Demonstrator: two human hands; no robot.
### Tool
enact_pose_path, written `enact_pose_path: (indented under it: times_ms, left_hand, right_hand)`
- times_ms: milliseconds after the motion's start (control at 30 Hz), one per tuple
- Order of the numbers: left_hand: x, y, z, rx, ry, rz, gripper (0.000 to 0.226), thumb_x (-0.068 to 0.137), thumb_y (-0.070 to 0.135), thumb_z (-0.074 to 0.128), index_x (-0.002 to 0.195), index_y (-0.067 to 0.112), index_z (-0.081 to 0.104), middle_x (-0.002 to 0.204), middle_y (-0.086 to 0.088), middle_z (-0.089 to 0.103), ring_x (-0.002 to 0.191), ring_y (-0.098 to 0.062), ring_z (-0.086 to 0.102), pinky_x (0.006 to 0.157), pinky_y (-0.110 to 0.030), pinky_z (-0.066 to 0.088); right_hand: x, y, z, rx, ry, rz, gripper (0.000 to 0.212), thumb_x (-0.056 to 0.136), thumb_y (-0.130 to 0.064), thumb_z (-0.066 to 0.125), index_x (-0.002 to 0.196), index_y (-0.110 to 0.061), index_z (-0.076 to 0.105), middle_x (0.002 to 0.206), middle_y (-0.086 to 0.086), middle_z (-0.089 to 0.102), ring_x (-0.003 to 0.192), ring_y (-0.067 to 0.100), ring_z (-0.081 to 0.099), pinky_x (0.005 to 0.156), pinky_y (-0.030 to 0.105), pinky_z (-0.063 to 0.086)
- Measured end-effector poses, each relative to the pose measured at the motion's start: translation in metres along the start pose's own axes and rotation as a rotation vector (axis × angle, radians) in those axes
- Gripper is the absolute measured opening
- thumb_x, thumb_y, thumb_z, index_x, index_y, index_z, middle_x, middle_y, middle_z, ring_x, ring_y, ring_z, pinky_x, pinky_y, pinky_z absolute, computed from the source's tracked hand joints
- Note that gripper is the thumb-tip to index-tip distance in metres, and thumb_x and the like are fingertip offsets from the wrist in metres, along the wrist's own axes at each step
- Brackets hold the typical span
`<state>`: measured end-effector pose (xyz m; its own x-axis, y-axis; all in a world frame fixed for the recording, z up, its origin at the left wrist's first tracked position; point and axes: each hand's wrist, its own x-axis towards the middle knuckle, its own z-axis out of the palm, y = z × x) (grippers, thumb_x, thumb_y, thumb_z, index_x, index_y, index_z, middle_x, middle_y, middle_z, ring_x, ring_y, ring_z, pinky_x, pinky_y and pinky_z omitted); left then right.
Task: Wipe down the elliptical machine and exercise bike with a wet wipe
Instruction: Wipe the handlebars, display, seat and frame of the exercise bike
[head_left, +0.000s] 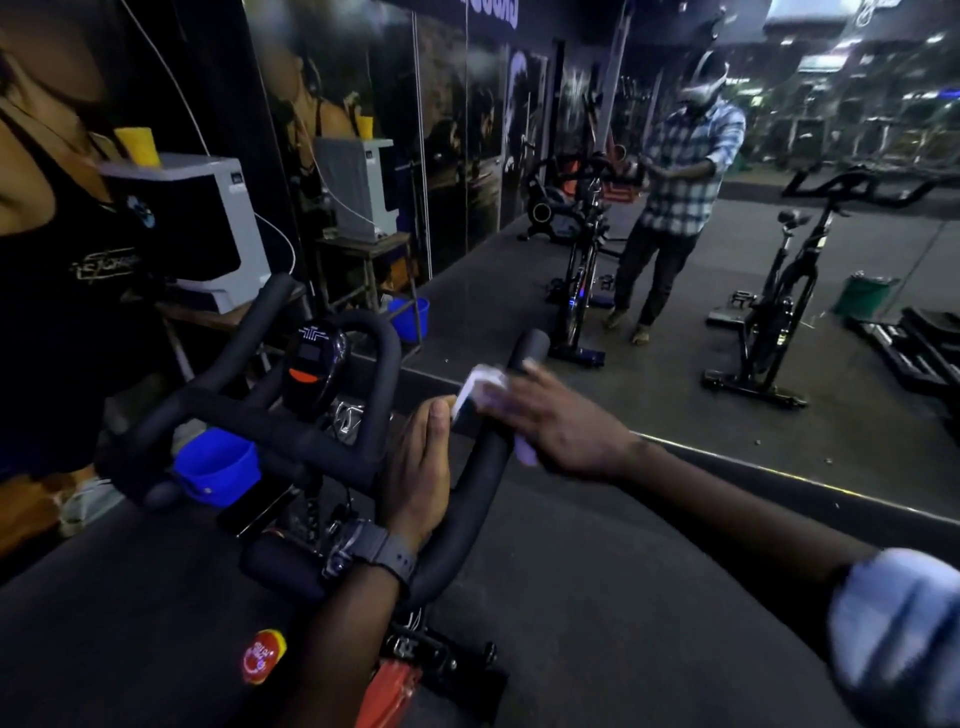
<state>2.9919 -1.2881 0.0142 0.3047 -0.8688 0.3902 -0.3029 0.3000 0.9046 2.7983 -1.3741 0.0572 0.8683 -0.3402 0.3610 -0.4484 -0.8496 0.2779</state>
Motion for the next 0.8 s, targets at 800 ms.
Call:
enact_pose_path:
  times_ms: [800]
  left_hand:
    - [0.063, -0.003, 0.028, -0.397, -0.253, -0.249, 0.081, 0.079, 0.088, 0.026, 0.123, 0.032, 0.062, 0.131, 0.006, 0.066, 0.128, -0.012, 0.058, 0.116, -0.049, 0.039]
  right_hand:
    - [0.036, 0.005, -0.034, -0.1, 0.195, 0.454, 0.021, 0.088, -0.025, 0.05, 0.087, -0.015, 0.069, 0.085, 0.007, 0.059, 0.077, 0.033, 0.053, 0.063, 0.042, 0.042]
